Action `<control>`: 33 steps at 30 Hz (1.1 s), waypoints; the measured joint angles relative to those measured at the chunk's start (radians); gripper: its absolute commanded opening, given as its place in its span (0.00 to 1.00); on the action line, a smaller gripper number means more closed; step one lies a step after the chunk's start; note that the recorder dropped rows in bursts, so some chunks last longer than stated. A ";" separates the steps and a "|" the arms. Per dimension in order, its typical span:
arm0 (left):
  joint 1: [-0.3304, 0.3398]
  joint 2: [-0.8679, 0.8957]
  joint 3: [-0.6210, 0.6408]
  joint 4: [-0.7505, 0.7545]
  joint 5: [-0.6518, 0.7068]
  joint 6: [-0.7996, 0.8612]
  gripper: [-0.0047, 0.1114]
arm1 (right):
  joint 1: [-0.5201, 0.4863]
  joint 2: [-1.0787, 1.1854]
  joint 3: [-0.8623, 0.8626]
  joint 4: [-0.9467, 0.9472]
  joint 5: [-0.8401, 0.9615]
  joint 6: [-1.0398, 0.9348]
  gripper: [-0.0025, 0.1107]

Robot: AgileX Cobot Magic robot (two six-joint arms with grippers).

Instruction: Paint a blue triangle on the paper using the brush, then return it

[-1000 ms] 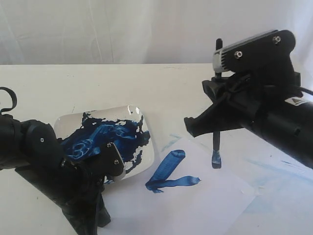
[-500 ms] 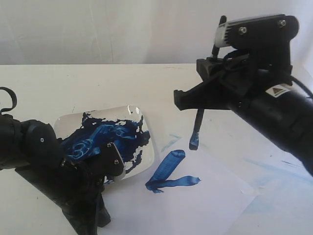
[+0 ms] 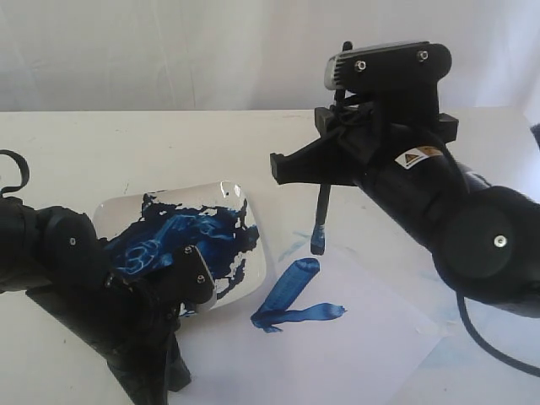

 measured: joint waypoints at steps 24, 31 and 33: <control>0.000 0.000 0.000 0.000 0.000 0.000 0.04 | 0.000 0.032 -0.013 -0.002 -0.011 0.027 0.02; 0.000 0.000 0.000 0.000 0.000 0.000 0.04 | 0.000 0.032 -0.088 0.141 0.038 -0.062 0.02; 0.000 0.000 0.000 0.000 0.000 0.000 0.04 | 0.000 0.032 -0.105 0.241 0.032 -0.140 0.02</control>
